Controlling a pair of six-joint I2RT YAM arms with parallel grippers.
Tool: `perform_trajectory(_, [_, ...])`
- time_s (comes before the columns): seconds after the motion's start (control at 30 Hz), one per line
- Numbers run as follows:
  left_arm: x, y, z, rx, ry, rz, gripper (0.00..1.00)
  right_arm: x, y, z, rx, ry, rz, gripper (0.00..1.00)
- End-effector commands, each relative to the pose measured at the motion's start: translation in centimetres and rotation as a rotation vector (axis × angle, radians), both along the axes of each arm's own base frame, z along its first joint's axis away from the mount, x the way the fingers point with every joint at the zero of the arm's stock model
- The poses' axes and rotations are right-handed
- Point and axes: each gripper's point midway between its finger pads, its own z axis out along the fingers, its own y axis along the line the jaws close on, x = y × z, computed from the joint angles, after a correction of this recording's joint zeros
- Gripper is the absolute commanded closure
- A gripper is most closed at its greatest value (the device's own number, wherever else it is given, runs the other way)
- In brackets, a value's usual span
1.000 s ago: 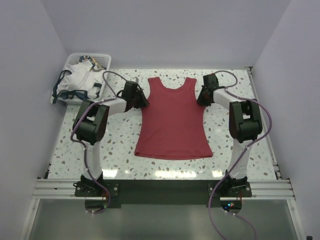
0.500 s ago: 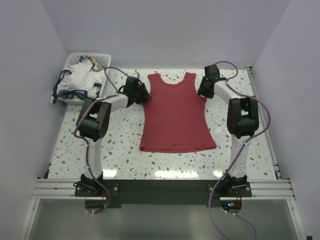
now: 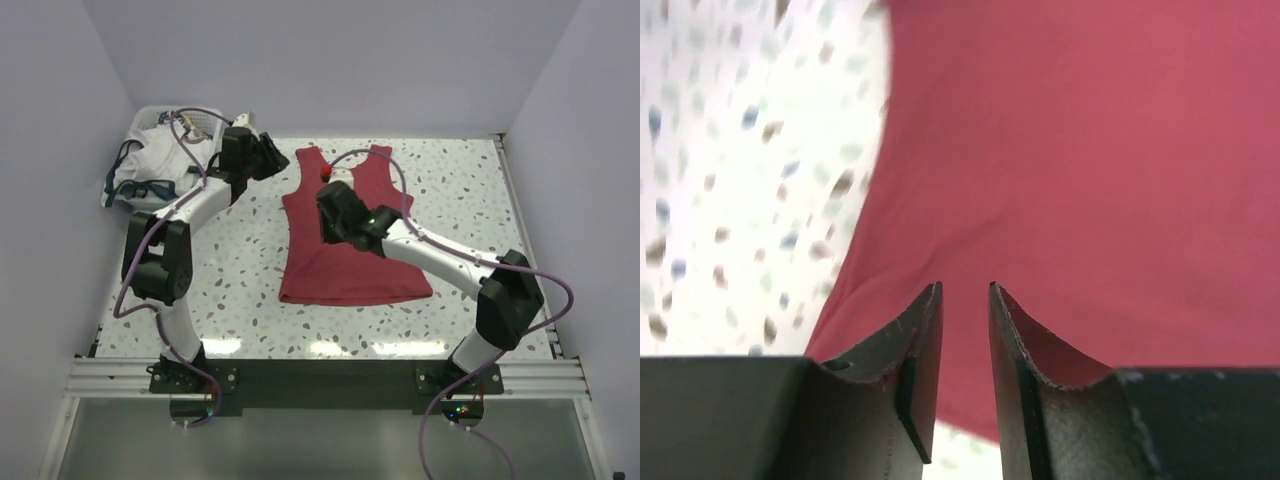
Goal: Fold and stack the tank tops
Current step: Flatten the tank top out
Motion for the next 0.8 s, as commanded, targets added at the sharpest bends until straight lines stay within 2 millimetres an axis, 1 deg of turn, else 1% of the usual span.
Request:
perform_trajectory(0.0, [-1.0, 2.6, 0.4, 0.043, 0.023, 0.069, 0.53, -3.2, 2.8, -2.4, -0.056, 0.019, 0.012, 0.72])
perform_trajectory(0.03, [-1.2, 3.1, 0.5, 0.039, 0.024, 0.079, 0.53, -5.0, 5.1, -2.1, -0.063, 0.009, 0.064, 0.72])
perform_trajectory(0.07, [-1.6, 3.4, 0.0, 0.037, 0.039, 0.088, 0.53, -5.7, 6.0, -2.4, -0.082, 0.008, 0.081, 0.72])
perform_trajectory(0.1, [-1.8, 3.6, 0.0, 0.036, 0.041, 0.092, 0.53, -6.1, 6.8, -3.5, -0.124, 0.008, 0.084, 0.72])
perform_trajectory(0.13, [-2.0, 4.1, 0.3, 0.031, 0.04, 0.102, 0.53, -7.4, 8.6, -3.1, -0.129, -0.005, 0.124, 0.72])
perform_trajectory(0.17, [-2.2, 4.3, 0.3, 0.03, 0.042, 0.104, 0.53, -7.9, 9.3, -3.3, -0.142, -0.008, 0.137, 0.72])
perform_trajectory(0.2, [-2.5, 4.5, -0.1, 0.031, 0.053, 0.108, 0.53, -8.2, 9.8, -4.5, -0.179, -0.008, 0.14, 0.72])
perform_trajectory(0.23, [-2.7, 5.1, 0.4, 0.03, 0.047, 0.12, 0.53, -8.9, 10.8, -4.4, -0.179, -0.01, 0.157, 0.72])
perform_trajectory(0.3, [-3.2, 5.6, 0.1, 0.031, 0.056, 0.128, 0.53, -9.5, 11.4, -5.1, -0.195, -0.008, 0.167, 0.72])
perform_trajectory(0.33, [-3.3, 5.8, 0.6, 0.028, 0.047, 0.13, 0.53, -9.8, 11.8, -5.7, -0.202, -0.003, 0.173, 0.72])
perform_trajectory(0.37, [-3.6, 6.0, 0.4, 0.031, 0.053, 0.132, 0.53, -10.1, 12.1, -6.0, -0.204, -0.001, 0.182, 0.72])
perform_trajectory(0.43, [-3.7, 6.5, 0.8, 0.026, 0.046, 0.137, 0.53, -10.5, 12.9, -6.7, -0.205, 0.002, 0.197, 0.73])
perform_trajectory(0.57, [-3.9, 6.6, 0.7, 0.023, 0.048, 0.131, 0.53, -11.1, 14.3, -7.7, -0.216, 0.002, 0.225, 0.74])
perform_trajectory(0.63, [-4.0, 6.8, 0.6, 0.021, 0.05, 0.132, 0.53, -11.4, 14.7, -8.0, -0.217, 0.007, 0.232, 0.76])
perform_trajectory(0.67, [-4.0, 6.7, 0.6, 0.021, 0.05, 0.128, 0.53, -11.4, 14.8, -8.7, -0.23, 0.017, 0.231, 0.77])
perform_trajectory(0.77, [-4.1, 6.8, 0.4, 0.023, 0.054, 0.125, 0.53, -11.8, 14.7, -9.6, -0.233, 0.034, 0.226, 0.82])
